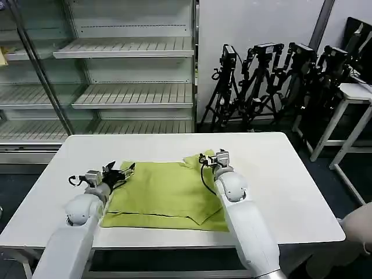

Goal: Fold and organize the clothes.

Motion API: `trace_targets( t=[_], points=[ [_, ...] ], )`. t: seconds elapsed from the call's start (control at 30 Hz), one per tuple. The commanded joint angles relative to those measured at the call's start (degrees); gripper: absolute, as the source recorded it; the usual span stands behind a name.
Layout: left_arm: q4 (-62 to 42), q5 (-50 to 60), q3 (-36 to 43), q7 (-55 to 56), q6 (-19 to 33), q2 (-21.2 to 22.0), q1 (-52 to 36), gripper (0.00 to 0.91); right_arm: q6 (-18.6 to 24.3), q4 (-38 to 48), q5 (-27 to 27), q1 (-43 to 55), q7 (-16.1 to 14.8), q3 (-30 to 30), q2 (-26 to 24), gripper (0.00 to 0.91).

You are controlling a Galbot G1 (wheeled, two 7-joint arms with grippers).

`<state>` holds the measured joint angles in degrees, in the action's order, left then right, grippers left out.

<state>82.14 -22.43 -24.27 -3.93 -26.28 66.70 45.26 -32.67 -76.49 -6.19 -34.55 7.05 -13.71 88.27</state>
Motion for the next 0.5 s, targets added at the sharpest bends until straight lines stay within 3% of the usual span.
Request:
trace_targets(
  t=[0.03,0.4,0.43,0.47,0.5],
  points=[
    [-7.8,0.5,0.4,0.3,-6.3,0.1,-5.9,0.907,-0.6,1.5,-1.3,0.5,1.6,0.3,0.3,0.907],
    [-7.6,-0.4,0.5,-0.9,-6.8,0.7,-5.9,0.907,-0.6,3.7,-1.7,1.2,1.2,0.3,1.2,0.907],
    [-7.7,-0.3,0.5,-0.7,-6.8,0.8,-5.9,0.907,-0.6,3.7,-1.8,1.2,1.2,0.3,1.3,0.877],
    [-7.7,-0.3,0.4,-0.7,-6.8,0.8,-5.9,0.907,-0.6,3.8,-1.8,1.2,1.3,0.3,1.3,0.383],
    [-7.6,-0.3,0.3,-0.7,-6.8,0.8,-5.9,0.887,-0.6,4.0,-2.2,1.3,1.2,0.2,1.4,0.03]
  ],
)
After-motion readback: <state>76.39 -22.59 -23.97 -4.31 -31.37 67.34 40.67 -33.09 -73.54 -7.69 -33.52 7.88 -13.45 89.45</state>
